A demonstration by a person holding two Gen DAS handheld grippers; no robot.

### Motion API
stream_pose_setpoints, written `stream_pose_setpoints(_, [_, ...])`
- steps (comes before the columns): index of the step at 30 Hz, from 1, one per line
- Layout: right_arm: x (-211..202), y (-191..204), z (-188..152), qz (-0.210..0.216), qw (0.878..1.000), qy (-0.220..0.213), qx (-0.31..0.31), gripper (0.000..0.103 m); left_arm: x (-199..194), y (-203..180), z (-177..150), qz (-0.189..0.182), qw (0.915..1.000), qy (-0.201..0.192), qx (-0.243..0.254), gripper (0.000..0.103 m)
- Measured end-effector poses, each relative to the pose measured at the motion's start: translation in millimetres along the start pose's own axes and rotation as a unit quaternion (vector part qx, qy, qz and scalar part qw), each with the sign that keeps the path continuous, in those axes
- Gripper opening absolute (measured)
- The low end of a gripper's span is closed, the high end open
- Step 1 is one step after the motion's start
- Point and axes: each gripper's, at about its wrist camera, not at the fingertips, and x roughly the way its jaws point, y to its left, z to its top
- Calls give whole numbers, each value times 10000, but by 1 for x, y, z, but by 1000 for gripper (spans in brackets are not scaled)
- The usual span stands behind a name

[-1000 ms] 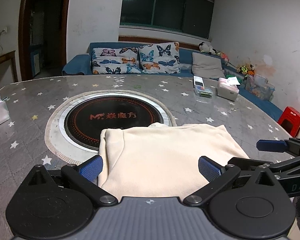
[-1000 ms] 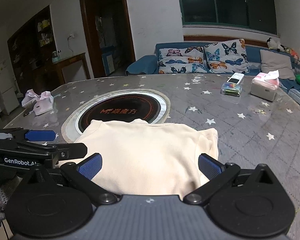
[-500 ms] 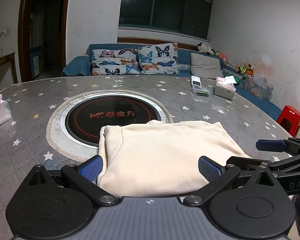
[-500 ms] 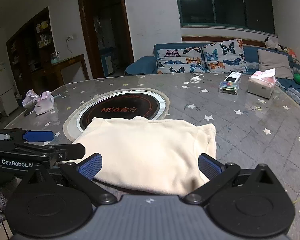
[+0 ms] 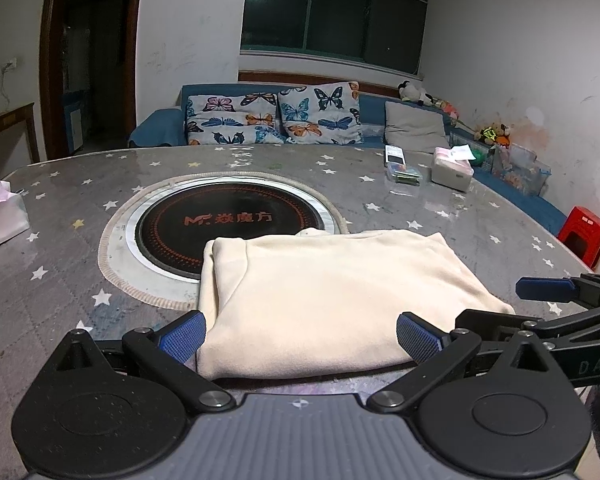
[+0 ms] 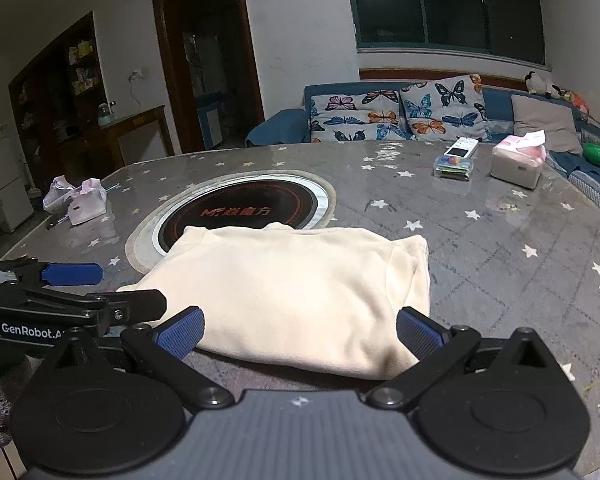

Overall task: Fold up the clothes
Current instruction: 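Push the folded cream sweatshirt along the table with both open grippers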

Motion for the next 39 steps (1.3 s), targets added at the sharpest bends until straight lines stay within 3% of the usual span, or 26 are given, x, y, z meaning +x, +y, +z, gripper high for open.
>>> stream_pose_setpoints(24, [6, -4, -1, -108, 9998, 137, -43, 103, 6, -1, 0, 111, 9998, 137, 102, 103])
stream_pose_setpoints(39, [19, 1, 4, 48, 9993, 250, -259, 103, 16, 12, 6, 226, 9993, 285, 47, 103])
